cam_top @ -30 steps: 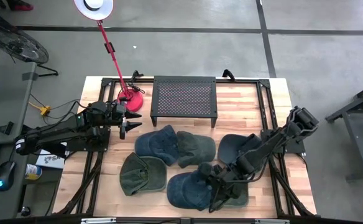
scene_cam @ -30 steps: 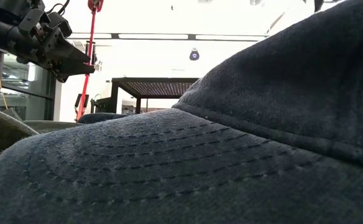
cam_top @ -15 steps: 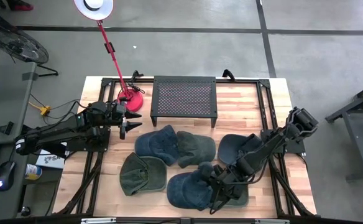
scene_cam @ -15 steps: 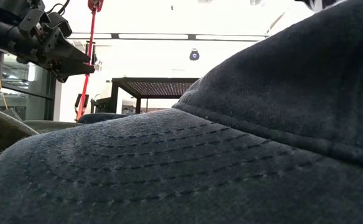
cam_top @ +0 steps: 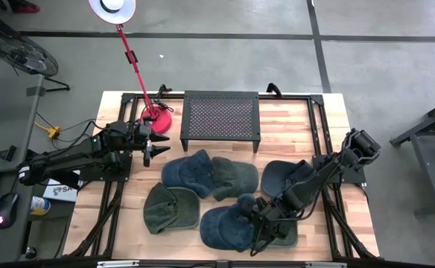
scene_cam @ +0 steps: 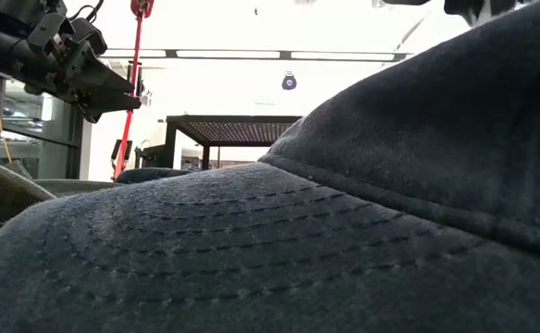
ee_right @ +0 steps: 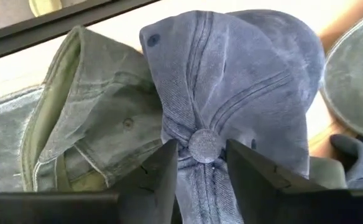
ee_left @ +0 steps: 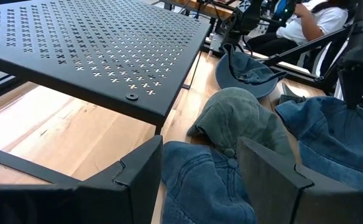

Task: Pick & Place hat
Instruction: Put the bottom blue cap to the right on the shelf

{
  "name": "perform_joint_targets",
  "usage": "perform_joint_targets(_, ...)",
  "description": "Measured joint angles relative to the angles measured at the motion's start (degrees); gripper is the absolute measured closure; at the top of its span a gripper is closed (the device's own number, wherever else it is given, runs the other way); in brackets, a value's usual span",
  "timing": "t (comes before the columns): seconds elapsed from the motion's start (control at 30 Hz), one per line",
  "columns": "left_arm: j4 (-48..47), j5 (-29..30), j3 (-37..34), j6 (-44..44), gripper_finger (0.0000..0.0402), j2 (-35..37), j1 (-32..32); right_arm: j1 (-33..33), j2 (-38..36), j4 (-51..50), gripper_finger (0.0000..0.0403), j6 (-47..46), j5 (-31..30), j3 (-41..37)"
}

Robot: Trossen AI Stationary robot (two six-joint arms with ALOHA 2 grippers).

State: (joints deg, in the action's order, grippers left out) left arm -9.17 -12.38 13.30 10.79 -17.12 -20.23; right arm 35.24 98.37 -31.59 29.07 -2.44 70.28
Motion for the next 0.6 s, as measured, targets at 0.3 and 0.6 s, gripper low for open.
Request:
perform_joint_targets(0.3, 0.0, 0.0, 0.0, 0.0, 0.0197, 0.0, 0.0, 0.0, 0.0, 0.2, 0.0357, -0.7, -1.4, 0.0)
perform_joint_targets(0.6, 0.0, 0.0, 0.0, 0.0, 0.0197, 0.0, 0.0, 0.0, -0.6, -0.3, 0.037, -5.6, -1.8, 2.6)
